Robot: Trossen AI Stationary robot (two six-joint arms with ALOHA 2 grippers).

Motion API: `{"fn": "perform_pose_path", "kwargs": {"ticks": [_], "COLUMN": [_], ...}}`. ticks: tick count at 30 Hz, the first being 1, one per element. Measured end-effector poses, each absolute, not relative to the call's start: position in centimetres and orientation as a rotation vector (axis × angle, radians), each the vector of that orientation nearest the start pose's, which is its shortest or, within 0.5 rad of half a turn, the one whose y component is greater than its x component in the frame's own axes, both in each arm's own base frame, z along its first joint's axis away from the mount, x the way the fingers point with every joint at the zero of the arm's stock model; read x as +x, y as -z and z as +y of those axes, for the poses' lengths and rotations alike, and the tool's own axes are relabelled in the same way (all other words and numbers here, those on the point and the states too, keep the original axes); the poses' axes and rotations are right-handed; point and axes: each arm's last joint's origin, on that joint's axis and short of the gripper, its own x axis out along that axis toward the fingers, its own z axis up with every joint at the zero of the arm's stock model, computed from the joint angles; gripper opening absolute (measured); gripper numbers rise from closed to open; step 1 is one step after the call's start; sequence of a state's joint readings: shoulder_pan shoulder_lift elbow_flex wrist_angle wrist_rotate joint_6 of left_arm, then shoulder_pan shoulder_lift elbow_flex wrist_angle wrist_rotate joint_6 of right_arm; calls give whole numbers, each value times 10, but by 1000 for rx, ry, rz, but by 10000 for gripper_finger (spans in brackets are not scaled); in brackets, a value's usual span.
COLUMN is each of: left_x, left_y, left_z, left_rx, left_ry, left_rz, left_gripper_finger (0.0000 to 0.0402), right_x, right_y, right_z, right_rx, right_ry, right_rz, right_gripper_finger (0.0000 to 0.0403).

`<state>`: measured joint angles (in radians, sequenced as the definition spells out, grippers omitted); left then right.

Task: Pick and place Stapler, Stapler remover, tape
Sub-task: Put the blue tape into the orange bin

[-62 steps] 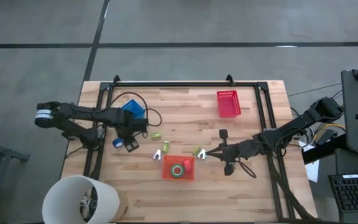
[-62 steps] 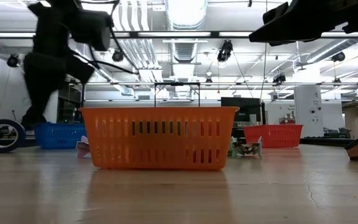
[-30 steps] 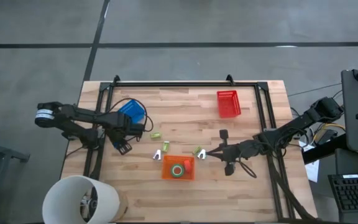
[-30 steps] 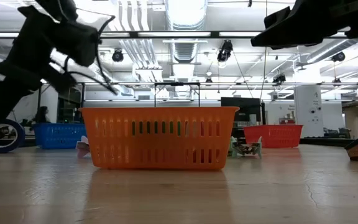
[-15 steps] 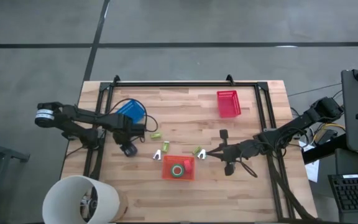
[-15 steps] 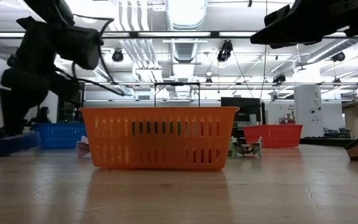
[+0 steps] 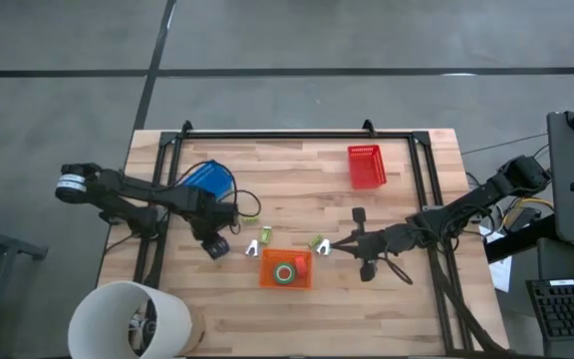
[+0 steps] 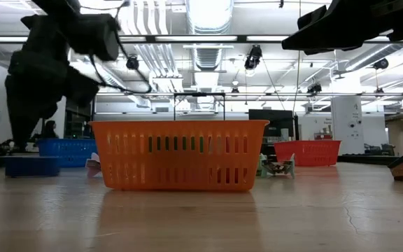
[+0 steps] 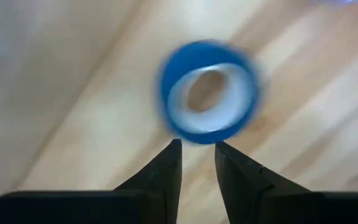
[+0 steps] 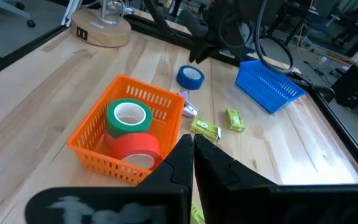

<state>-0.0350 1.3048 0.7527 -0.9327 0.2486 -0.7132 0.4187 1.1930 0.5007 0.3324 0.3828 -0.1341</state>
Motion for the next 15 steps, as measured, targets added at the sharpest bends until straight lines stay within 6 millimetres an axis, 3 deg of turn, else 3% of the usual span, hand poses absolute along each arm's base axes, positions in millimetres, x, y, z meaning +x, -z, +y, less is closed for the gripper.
{"fn": "perform_pose_path", "kwargs": {"ticks": [6, 15], "left_x": [216, 219], "left_y": [-189, -177], "left_z": [-27, -43], "left_rx": [-706, -644], "left_ry": [-246, -263], "left_rz": [1355, 1400], "left_gripper_finger": [101, 105], "right_x": [222, 222], "right_y": [-205, -205], "right_z": [87, 87], "right_rx": [-272, -272], "right_ry": [-58, -57], "right_rz": [329, 331], "right_gripper_finger": [8, 8]}}
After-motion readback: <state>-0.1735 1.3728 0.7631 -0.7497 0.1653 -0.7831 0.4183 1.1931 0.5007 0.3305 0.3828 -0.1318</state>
